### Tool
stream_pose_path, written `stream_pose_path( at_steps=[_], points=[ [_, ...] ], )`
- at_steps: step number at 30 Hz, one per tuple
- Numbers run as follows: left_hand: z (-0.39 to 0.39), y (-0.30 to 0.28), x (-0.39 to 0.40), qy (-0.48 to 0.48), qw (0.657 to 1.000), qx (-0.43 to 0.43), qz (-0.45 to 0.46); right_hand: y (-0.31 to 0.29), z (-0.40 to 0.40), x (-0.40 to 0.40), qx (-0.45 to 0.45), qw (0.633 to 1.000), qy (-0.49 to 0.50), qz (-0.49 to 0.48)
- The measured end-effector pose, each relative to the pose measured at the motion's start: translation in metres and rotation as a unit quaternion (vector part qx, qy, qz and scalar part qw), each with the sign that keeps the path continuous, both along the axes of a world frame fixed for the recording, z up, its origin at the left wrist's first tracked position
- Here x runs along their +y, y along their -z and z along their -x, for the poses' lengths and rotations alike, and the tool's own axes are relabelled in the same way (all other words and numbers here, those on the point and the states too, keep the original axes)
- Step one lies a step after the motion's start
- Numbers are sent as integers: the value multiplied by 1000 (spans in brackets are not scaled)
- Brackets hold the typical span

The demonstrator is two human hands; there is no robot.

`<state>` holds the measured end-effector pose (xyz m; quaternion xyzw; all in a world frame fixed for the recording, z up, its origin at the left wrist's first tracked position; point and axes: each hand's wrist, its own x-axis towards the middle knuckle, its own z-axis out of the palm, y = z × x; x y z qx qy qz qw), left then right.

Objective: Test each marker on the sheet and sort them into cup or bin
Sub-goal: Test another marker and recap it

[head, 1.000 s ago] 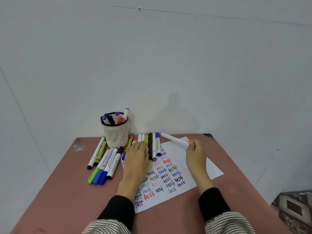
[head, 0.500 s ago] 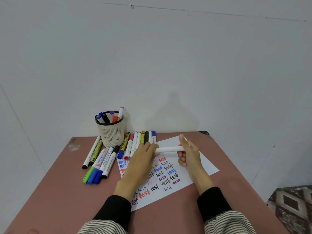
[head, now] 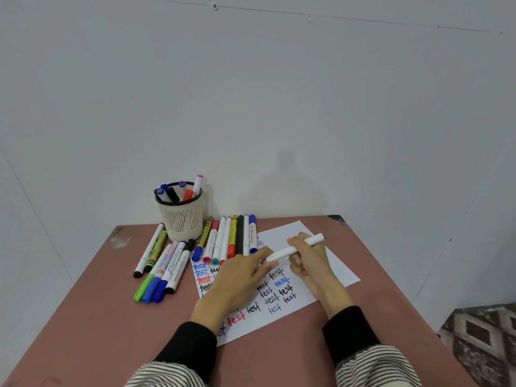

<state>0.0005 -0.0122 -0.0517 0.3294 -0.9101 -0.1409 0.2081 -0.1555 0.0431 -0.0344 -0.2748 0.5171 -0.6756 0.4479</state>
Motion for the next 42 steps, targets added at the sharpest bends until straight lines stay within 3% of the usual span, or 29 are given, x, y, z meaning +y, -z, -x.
stream_pose_path(
  at_steps=[4,11,17,20,27,31,36,42],
  points=[
    [-1,-1,0,-8,1000,-8,3,1,-1,0,-2,1000,0,-7],
    [-1,-1,6,-4,998,57,-24,1,-2,3,6,999,-41,-20],
    [-7,2,14,-69,984,127,-107,-5,5,11,-55,998,33,13],
    [-14,0,23,-84,980,141,-110,-6,6,20,-47,999,16,16],
    [-23,0,37,-127,970,193,-78,5,1,41,135,991,-2,13],
    [-25,3,41,-151,958,221,-108,6,-7,50,144,989,-35,17],
    [-25,7,39,-163,954,220,-119,10,-15,58,256,966,-21,-11],
    [-25,10,36,-161,956,216,-118,19,-12,49,311,948,5,-61]
  ],
)
